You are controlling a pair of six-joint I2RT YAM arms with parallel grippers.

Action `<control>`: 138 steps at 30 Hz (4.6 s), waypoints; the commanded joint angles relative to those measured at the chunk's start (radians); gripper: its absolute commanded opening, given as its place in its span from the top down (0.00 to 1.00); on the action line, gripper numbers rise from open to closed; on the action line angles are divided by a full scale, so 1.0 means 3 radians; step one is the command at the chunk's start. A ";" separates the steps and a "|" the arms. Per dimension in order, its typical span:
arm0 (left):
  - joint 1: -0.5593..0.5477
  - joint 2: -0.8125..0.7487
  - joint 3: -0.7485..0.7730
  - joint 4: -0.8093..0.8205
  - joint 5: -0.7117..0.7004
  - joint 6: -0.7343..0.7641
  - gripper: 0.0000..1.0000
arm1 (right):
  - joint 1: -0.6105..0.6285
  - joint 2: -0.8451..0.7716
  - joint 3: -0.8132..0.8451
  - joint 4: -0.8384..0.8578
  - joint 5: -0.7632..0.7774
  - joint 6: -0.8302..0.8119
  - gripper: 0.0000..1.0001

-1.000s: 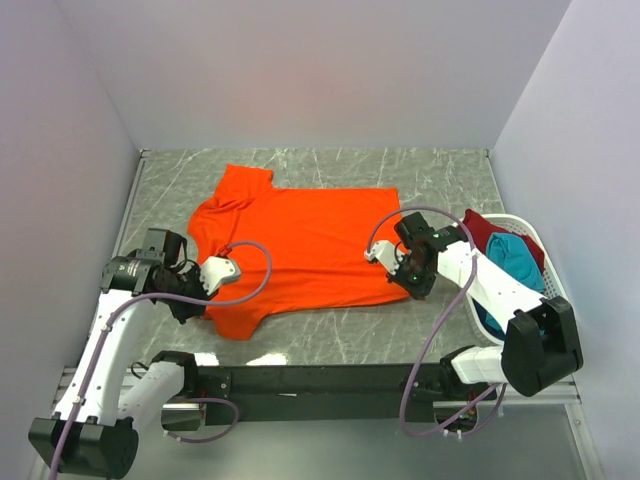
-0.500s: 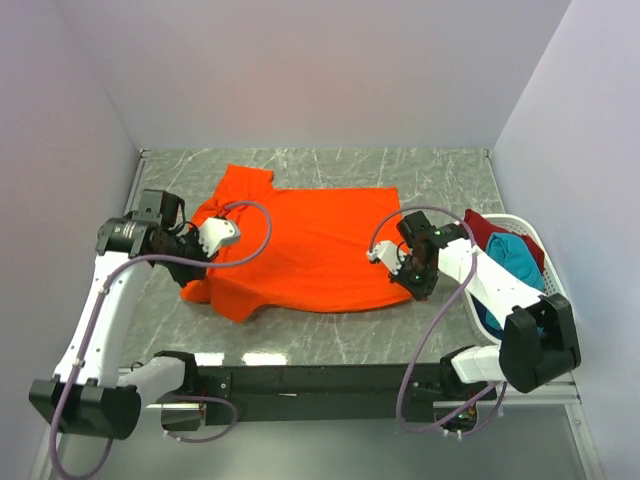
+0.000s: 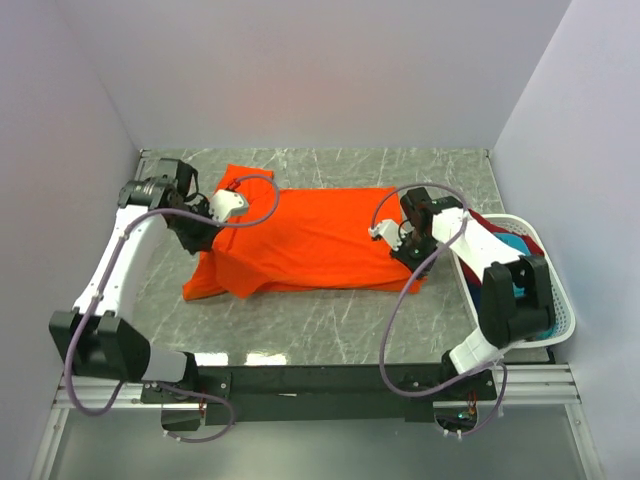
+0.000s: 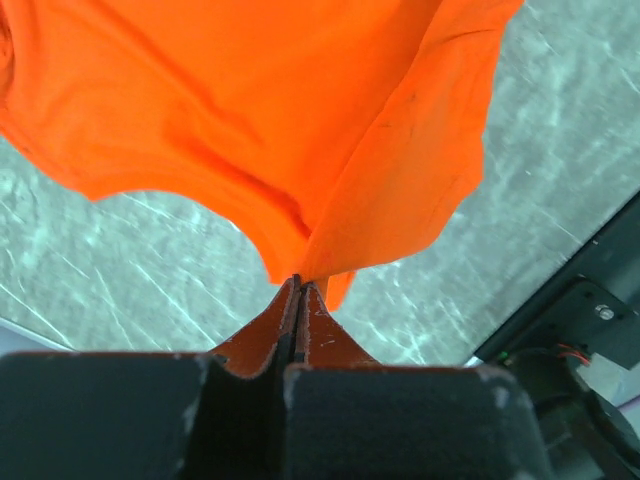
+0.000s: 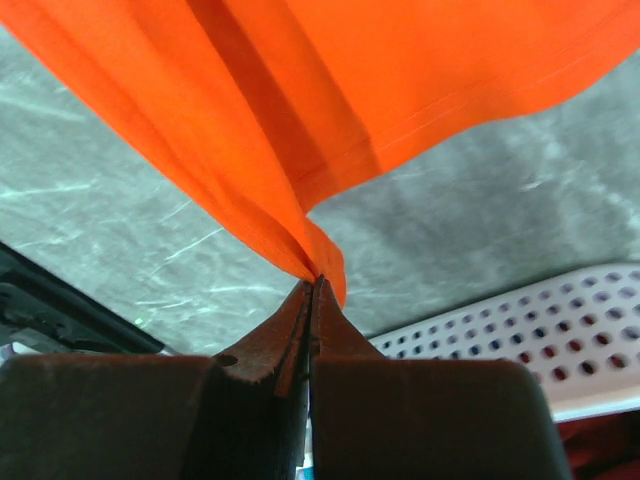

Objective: Fold and stack the t-shirts
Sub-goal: Fold the tshirt

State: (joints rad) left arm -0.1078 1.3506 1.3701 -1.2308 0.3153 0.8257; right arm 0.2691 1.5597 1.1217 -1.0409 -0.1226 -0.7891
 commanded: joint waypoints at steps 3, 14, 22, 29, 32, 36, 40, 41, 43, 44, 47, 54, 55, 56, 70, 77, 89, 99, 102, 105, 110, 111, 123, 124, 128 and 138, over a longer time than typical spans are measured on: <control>0.0017 0.0431 0.0347 0.0222 0.0013 0.0116 1.00 | -0.0114 0.0333 0.0376 -0.0084 -0.0031 -0.0146 1.00; 0.0012 0.1239 0.0740 0.0452 -0.0008 0.0213 1.00 | -0.0232 0.1064 0.0954 -0.0135 -0.0062 -0.0162 1.00; 0.0017 0.1613 0.0920 0.0641 0.0007 0.0218 1.00 | -0.0258 0.1341 0.1098 -0.0064 -0.0026 -0.0090 1.00; 0.0073 0.1787 0.0996 0.0820 -0.0023 0.0111 0.83 | -0.0319 0.1423 0.1246 0.0008 0.0015 0.0038 0.78; 0.0277 0.1660 0.0986 0.0693 0.0186 0.0035 0.54 | -0.0437 0.1377 0.1363 -0.0119 -0.0087 0.0171 0.52; 0.0767 0.1394 0.0762 0.0330 0.0477 0.0039 0.42 | -0.0723 0.1219 0.1385 -0.0426 -0.0617 0.0415 0.43; 0.1345 0.1200 0.0389 0.0105 0.0805 0.0060 0.35 | -0.0882 0.1101 0.1140 -0.0483 -0.1021 0.0728 0.42; 0.1437 0.1144 0.0292 0.0089 0.0922 0.0065 0.34 | -0.0882 0.1085 0.1038 -0.0463 -0.1089 0.0789 0.42; 0.1637 0.1087 -0.0005 0.0124 0.0979 0.0065 0.33 | -0.0979 0.1075 0.0945 -0.0417 -0.1257 0.0978 0.42; 0.1693 0.1041 -0.0102 0.0155 0.0999 0.0060 0.33 | -0.0994 0.1075 0.0869 -0.0341 -0.1288 0.1039 0.42; 0.1796 0.0980 -0.0404 0.0283 0.0999 0.0019 0.32 | -0.1009 0.1090 0.0725 -0.0182 -0.1335 0.1260 0.42; 0.1822 0.0928 -0.0828 0.0508 0.0959 -0.0037 0.30 | -0.1030 0.1101 0.0474 0.0054 -0.1238 0.1413 0.42; 0.1811 0.0943 -0.0849 0.0528 0.0979 -0.0042 0.30 | -0.1030 0.1101 0.0454 0.0074 -0.1238 0.1429 0.42; 0.1811 0.0984 -0.0870 0.0544 0.0984 -0.0047 0.30 | -0.1030 0.1111 0.0434 0.0100 -0.1243 0.1429 0.42; 0.1709 0.1245 -0.0957 0.0626 0.1066 -0.0104 0.44 | -0.1030 0.1361 0.0515 0.0085 -0.1360 0.1490 0.54; 0.1648 0.1271 -0.0983 0.0657 0.1091 -0.0129 0.61 | -0.1030 0.1356 0.0541 0.0054 -0.1304 0.1470 0.74; 0.1689 0.1296 -0.0697 0.0381 0.0872 -0.0048 0.99 | -0.1030 0.1377 0.0679 -0.0058 -0.1095 0.1347 1.00; 0.1781 0.1399 -0.0328 0.0048 0.0519 0.0070 0.99 | -0.1030 0.1362 0.0689 -0.0151 -0.0665 0.1127 1.00; 0.1771 0.1465 -0.0333 0.0073 0.0432 0.0040 0.99 | -0.1025 0.1346 0.0623 -0.0120 -0.0583 0.1081 1.00; 0.1760 0.1532 -0.0455 0.0165 0.0366 0.0004 0.99 | -0.1005 0.1351 0.0572 -0.0105 -0.0598 0.1071 1.00; 0.1709 0.1481 -0.0782 0.0334 0.0258 -0.0012 0.99 | -0.0918 0.1290 0.0388 -0.0074 -0.0624 0.1040 1.00; 0.1699 0.1475 -0.0808 0.0349 0.0258 -0.0007 0.99 | -0.0912 0.1290 0.0362 -0.0069 -0.0624 0.1035 1.00; 0.1393 0.1159 -0.0231 0.0221 0.0764 -0.0051 0.56 | -0.0831 0.0957 0.1026 -0.0493 -0.0685 0.0856 0.57; 0.1326 0.1123 -0.0221 0.0283 0.0820 -0.0123 0.56 | -0.0826 0.0973 0.1168 -0.0514 -0.0701 0.0861 0.58; 0.1050 0.1092 -0.0256 0.0564 0.1065 -0.0578 0.56 | -0.0667 0.1080 0.1435 -0.0550 -0.0828 0.1009 0.64; 0.0610 0.1214 -0.0354 0.1627 0.0780 -0.1735 0.46 | -0.0074 0.1269 0.1522 -0.0089 -0.0788 0.1234 0.60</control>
State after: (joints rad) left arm 0.0952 1.7016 1.2385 -0.8711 0.5751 0.4309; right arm 0.2153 1.9205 1.5410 -1.1179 -0.3626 -0.4442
